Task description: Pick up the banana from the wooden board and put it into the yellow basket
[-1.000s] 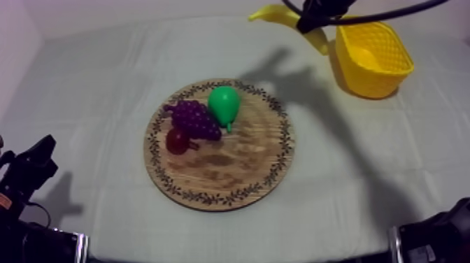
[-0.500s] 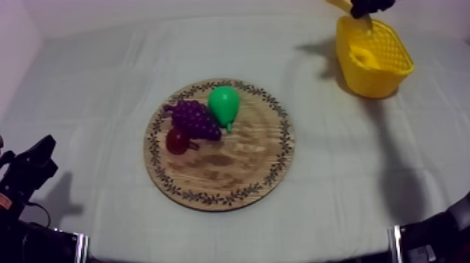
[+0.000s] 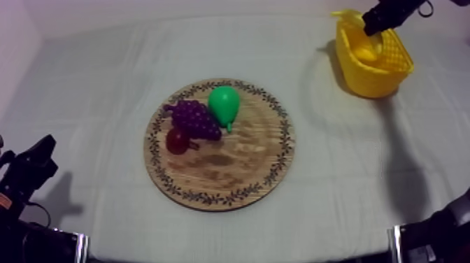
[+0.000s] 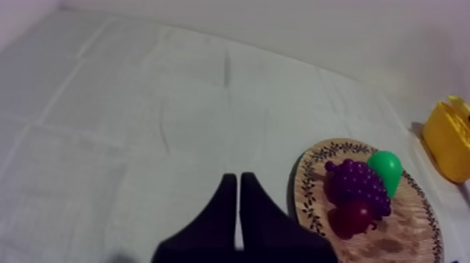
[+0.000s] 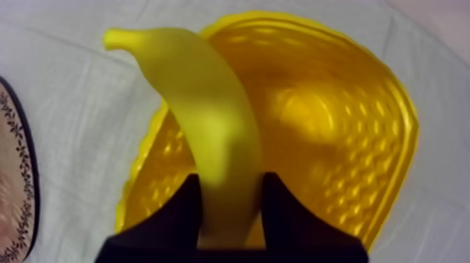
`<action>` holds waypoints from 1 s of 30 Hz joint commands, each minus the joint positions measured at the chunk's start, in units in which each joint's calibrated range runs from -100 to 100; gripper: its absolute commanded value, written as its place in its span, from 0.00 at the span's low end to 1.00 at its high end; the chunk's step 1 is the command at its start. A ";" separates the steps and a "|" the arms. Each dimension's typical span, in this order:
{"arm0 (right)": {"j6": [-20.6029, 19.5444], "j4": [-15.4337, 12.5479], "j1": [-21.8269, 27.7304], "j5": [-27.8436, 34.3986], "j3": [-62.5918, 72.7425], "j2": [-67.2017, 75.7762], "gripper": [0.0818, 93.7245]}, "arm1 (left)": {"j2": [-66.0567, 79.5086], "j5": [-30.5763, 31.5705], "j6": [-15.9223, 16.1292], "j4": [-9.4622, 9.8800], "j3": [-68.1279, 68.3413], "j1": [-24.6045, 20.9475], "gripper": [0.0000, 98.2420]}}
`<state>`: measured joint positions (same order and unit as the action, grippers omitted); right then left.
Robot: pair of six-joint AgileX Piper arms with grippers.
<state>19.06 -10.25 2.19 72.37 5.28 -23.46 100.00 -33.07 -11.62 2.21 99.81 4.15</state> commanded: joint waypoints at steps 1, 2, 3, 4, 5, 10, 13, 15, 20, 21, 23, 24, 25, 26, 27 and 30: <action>0.13 0.15 0.41 0.10 0.06 -0.72 0.21 | 0.00 0.01 0.00 -0.04 -0.03 0.01 0.00; 0.18 0.16 0.64 -0.04 0.00 -1.13 0.21 | 0.00 0.01 0.01 -0.04 -0.03 0.01 0.00; 0.28 0.16 0.87 -0.23 -0.10 -1.55 0.21 | 0.00 0.01 0.01 -0.04 -0.03 0.01 0.00; 0.38 0.18 1.05 -0.49 -0.27 -1.97 0.21 | 0.00 0.01 0.01 -0.04 -0.03 0.01 0.00; 0.43 0.23 1.18 -0.81 -0.46 -2.39 0.21 | 0.00 0.01 0.02 -0.04 -0.03 0.01 0.00; 0.16 0.70 1.33 -2.41 -1.00 -4.50 0.22 | 0.00 0.01 0.03 -0.04 -0.03 0.01 0.00; -0.70 0.93 1.40 -3.84 -1.47 -5.47 0.26 | 0.00 0.01 0.01 -0.04 -0.03 0.01 0.00; -1.57 1.17 1.47 -5.46 -2.19 -5.78 0.31 | 0.00 0.01 0.02 -0.04 -0.03 0.01 0.00; -3.92 2.29 1.42 -8.89 -4.09 -5.42 0.41 | 0.00 0.01 0.02 -0.04 -0.03 0.01 0.00; -4.31 2.47 1.42 -9.35 -4.40 -5.16 0.43 | 0.00 0.01 0.03 -0.04 -0.03 0.01 0.00; -4.84 2.68 1.45 -10.01 -5.06 -4.48 0.46 | 0.00 0.01 0.03 -0.04 -0.03 0.01 0.00; -5.10 2.78 1.51 -10.26 -5.34 -4.07 0.47 | 0.00 0.01 0.02 -0.04 -0.03 0.01 0.00; -5.28 2.83 1.59 -10.48 -5.64 -3.60 0.48 | 0.00 0.01 0.02 -0.04 -0.03 0.01 0.00; -5.36 2.81 1.67 -10.74 -5.98 -3.05 0.47 | 0.00 0.01 0.02 -0.04 -0.03 0.01 0.00; -5.20 2.66 1.80 -11.01 -6.36 -2.43 0.44 | 0.00 0.01 0.02 -0.04 -0.03 0.01 0.00; -6.33 2.77 2.17 -12.87 -8.19 0.02 0.18 | 0.00 0.01 0.02 -0.04 -0.03 0.01 0.00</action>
<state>13.65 -7.52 4.28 60.53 -2.24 -24.47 100.00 -33.07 -11.59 2.21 99.81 4.15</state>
